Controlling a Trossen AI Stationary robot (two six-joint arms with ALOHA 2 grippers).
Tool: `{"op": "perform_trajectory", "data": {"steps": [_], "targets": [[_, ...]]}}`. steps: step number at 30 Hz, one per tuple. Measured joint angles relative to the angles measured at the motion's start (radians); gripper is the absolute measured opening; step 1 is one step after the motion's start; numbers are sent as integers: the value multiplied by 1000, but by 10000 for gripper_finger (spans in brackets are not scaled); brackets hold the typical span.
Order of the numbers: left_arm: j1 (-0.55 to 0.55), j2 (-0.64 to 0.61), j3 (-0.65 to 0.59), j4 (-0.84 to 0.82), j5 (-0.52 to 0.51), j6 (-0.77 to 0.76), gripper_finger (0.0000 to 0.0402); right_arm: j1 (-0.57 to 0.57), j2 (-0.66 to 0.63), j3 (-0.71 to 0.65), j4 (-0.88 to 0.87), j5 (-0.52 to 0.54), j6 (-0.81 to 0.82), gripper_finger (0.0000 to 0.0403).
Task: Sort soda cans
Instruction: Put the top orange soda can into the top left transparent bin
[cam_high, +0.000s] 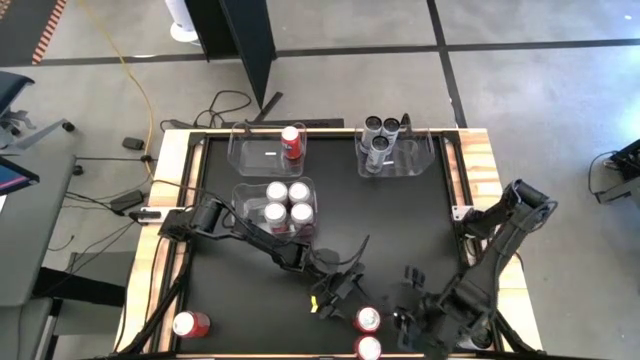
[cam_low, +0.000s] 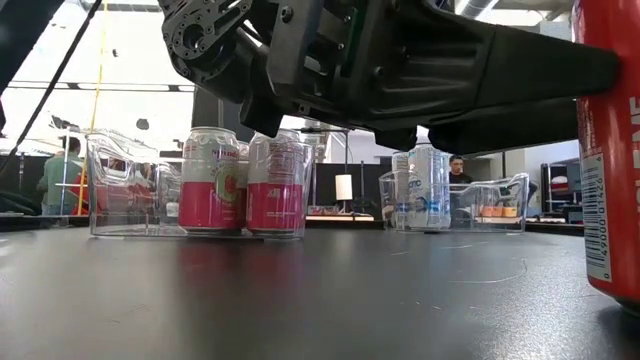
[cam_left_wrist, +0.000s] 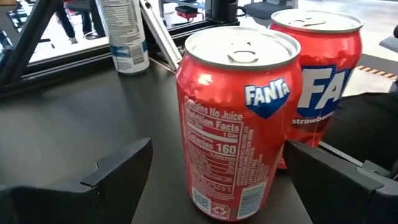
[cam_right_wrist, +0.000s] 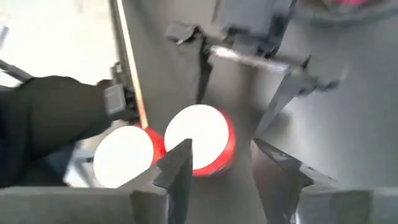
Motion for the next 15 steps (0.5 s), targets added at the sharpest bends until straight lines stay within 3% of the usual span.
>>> {"op": "perform_trajectory", "data": {"steps": [5,12,15], "targets": [[10,0,0,0,-6,-3,358,62,0,-30,33,3,113,125],[16,0,0,0,-36,-22,358,113,1,-131,67,13,234,16],[19,0,0,-4,-51,-19,358,108,1,-194,167,-11,231,9]]}}
